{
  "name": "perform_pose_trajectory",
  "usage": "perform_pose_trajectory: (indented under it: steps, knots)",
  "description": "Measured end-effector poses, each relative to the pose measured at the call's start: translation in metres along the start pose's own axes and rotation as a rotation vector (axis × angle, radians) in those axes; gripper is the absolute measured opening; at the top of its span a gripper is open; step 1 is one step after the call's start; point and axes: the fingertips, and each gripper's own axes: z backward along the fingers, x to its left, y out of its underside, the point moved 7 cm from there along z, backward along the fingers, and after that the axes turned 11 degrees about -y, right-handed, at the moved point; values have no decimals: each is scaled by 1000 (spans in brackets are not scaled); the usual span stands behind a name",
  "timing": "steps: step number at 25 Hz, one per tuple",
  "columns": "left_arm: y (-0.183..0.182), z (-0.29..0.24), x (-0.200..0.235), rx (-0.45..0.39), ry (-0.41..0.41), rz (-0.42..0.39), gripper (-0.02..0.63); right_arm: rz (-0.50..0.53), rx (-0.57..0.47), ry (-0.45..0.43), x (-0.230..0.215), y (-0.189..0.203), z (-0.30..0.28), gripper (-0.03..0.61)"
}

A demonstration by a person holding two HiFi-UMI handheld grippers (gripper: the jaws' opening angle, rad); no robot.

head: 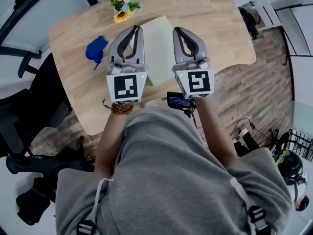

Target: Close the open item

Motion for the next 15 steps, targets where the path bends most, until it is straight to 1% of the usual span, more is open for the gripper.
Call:
perform_pose_trajectory:
  steps: [7, 15]
  knots:
    - [11, -2, 7, 28, -27, 3, 17, -2, 25, 1, 0, 7, 0, 12]
    - [19, 1, 13, 56, -48, 8, 17, -9, 37, -17, 3, 11, 0, 12]
